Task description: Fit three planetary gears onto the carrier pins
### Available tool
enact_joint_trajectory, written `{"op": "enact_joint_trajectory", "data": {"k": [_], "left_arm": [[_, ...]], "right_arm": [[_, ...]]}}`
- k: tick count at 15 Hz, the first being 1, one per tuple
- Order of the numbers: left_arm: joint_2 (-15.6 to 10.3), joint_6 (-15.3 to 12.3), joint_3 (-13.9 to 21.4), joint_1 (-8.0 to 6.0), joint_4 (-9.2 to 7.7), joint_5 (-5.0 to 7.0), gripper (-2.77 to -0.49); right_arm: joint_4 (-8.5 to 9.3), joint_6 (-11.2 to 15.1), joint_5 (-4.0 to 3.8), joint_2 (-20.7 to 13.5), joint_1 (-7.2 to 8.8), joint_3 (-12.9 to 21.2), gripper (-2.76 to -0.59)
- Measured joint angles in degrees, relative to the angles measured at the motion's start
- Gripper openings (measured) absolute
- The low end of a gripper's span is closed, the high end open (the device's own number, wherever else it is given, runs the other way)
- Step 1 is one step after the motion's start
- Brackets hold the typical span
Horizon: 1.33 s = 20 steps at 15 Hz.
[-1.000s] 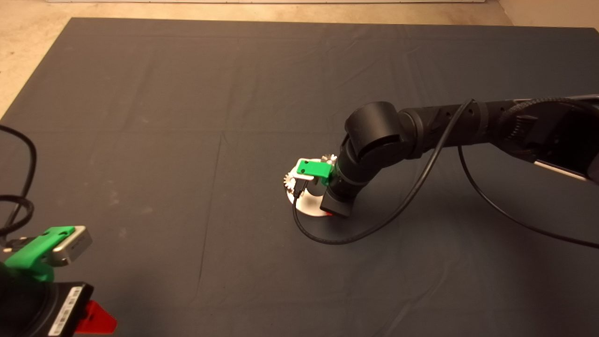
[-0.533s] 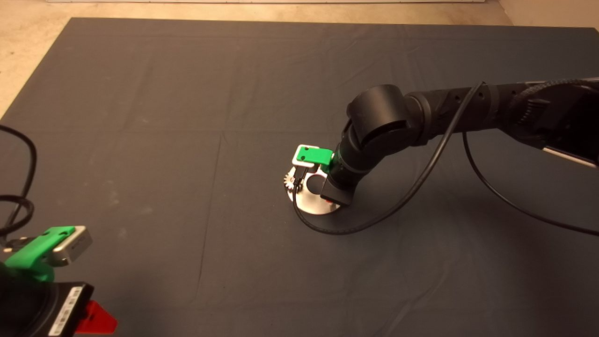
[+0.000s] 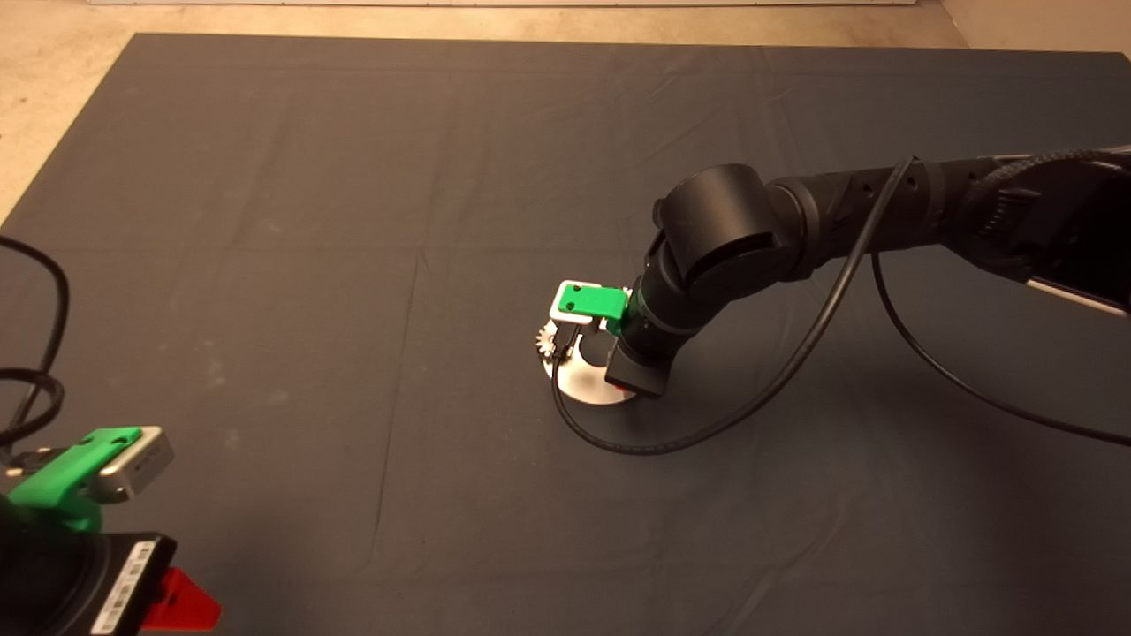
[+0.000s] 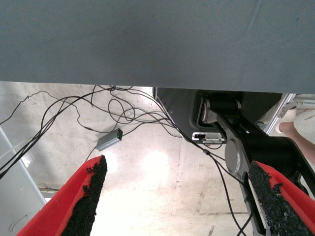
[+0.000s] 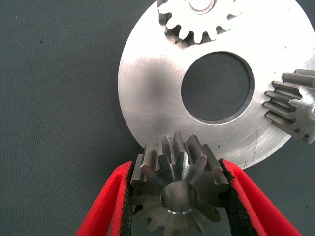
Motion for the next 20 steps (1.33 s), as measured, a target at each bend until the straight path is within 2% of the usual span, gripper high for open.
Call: {"op": "enact_joint_trajectory", "data": {"k": [4,8,20], "left_arm": [[0.0,0.0,0.0,0.00,0.00,0.00,-1.22],[0.0,0.0,0.0,0.00,0.00,0.00,-1.22],[-0.1,0.0,0.0,0.00,0.00,0.00,-1.22]], "right_arm": [[0.02,0.0,-0.05,-0.3,-0.13,0.1,-2.29],[0.05,0.0,-0.02,-0.3,-1.38,0.2,-2.29],[-0.02,-0.1,-0.02,-0.7,-1.44,0.2,-2.29]]}}
